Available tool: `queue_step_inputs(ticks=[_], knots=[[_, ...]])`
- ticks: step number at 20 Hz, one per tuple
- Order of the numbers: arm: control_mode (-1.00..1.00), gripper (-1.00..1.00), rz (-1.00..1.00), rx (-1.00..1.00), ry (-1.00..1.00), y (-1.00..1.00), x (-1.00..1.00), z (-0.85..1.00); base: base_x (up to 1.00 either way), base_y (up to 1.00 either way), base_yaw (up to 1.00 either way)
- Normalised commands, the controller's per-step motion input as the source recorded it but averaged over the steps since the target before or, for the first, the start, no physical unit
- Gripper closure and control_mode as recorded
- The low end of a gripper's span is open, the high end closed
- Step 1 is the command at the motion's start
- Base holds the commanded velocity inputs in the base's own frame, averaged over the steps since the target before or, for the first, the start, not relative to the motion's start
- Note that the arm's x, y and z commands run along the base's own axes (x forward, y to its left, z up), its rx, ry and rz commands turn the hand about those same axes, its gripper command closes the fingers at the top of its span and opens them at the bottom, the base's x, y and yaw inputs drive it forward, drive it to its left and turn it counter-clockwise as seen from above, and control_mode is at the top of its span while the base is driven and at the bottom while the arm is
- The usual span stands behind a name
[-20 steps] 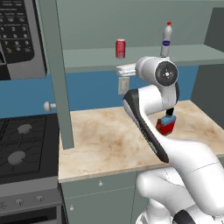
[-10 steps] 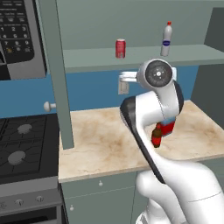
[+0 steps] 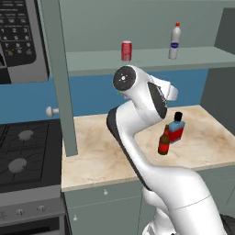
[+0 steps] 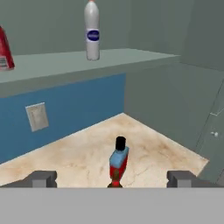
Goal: Sort all alcoholic drinks to one cabinet, and non-alcoholic drinks to the other.
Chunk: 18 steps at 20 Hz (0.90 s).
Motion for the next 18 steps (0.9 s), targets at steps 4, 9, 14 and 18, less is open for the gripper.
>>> queue_step_inputs(ticks=[4, 9, 14, 18], knots=[[-1.0, -1.0, -0.34, 0.0, 0.07, -0.09, 0.11, -0.36, 0.0, 0.0, 0.0], [-1.0, -1.0, -0.23, 0.0, 0.02, -0.13, 0.17, -0.3, 0.0, 0.0, 0.0], [-1.0, -1.0, -0.16, 0.0, 0.0, -0.12, 0.2, -0.28, 0.0, 0.0, 0.0], [-1.0, -1.0, -0.14, 0.0, 0.0, -0.13, 0.15, -0.32, 0.0, 0.0, 0.0]])
